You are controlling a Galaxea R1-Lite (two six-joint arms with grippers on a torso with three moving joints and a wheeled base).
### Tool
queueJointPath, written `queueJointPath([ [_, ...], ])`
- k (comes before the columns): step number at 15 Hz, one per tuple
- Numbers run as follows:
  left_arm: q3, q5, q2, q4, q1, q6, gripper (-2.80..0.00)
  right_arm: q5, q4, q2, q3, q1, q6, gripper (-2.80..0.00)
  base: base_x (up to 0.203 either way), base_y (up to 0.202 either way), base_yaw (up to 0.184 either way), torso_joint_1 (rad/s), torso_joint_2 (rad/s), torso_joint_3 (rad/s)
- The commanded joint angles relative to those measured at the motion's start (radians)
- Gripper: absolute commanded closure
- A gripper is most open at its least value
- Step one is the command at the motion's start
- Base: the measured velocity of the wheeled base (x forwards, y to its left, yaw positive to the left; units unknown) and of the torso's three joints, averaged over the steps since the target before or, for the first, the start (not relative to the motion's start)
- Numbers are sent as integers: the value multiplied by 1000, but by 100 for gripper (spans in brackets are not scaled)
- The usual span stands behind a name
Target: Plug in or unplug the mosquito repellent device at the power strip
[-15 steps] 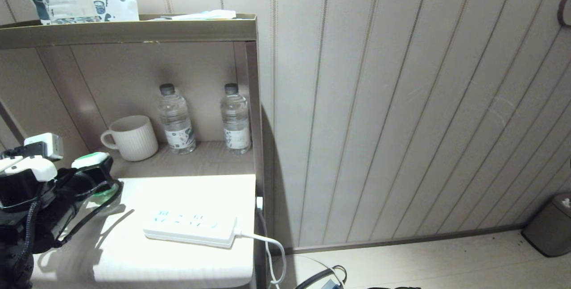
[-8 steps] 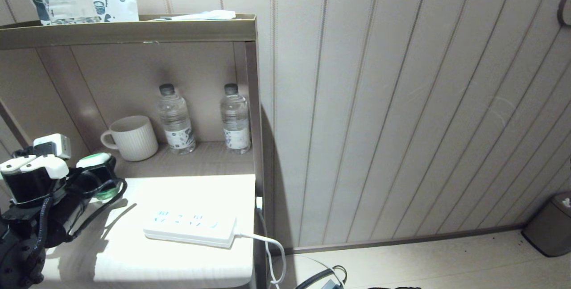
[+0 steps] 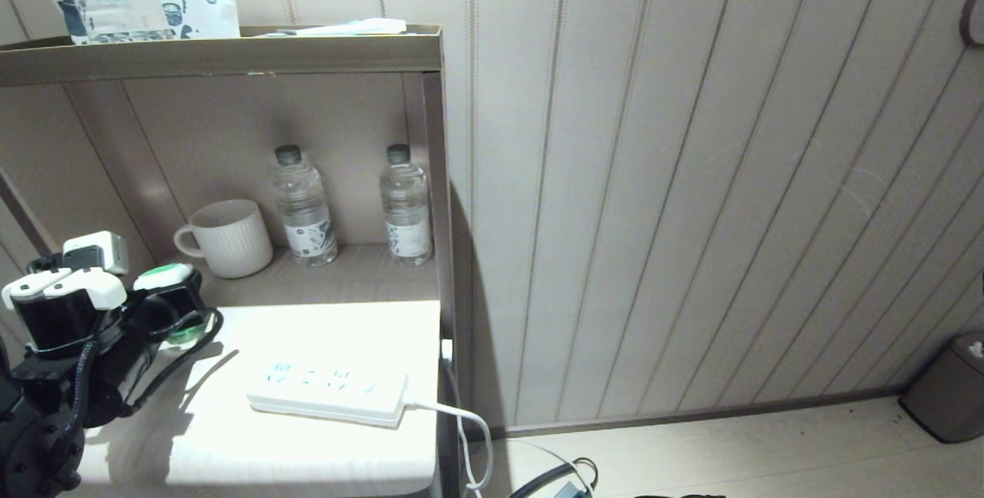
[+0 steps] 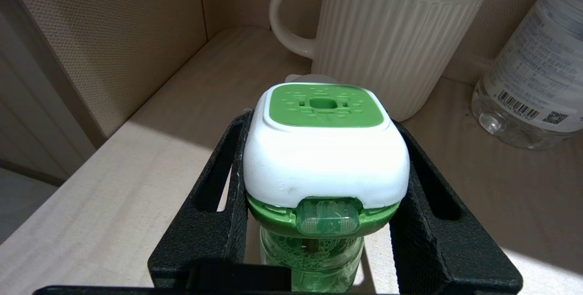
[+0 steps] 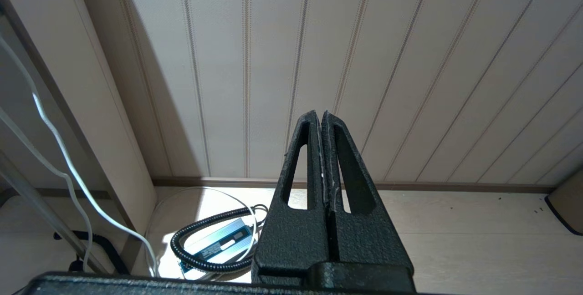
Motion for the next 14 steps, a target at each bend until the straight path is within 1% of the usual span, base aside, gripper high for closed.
queueJointPath([
  [1, 0, 5, -6, -6, -6, -1, 0, 1, 0, 1, 0, 0, -1, 0, 0, 0, 0, 0, 0, 0],
  [3, 0, 14, -31, -6, -8, 0, 0, 1, 0, 1, 0, 0, -1, 0, 0, 0, 0, 0, 0, 0],
  [4, 3, 20, -39, -4, -9, 0, -280, 1, 0, 1, 0, 0, -1, 0, 0, 0, 0, 0, 0, 0],
  [12, 51, 21, -121, -2, -8, 0, -280, 1, 0, 1, 0, 0, -1, 0, 0, 0, 0, 0, 0, 0],
  [14, 77, 19, -165, 5, -9, 15, -280, 1, 0, 1, 0, 0, -1, 0, 0, 0, 0, 0, 0, 0],
])
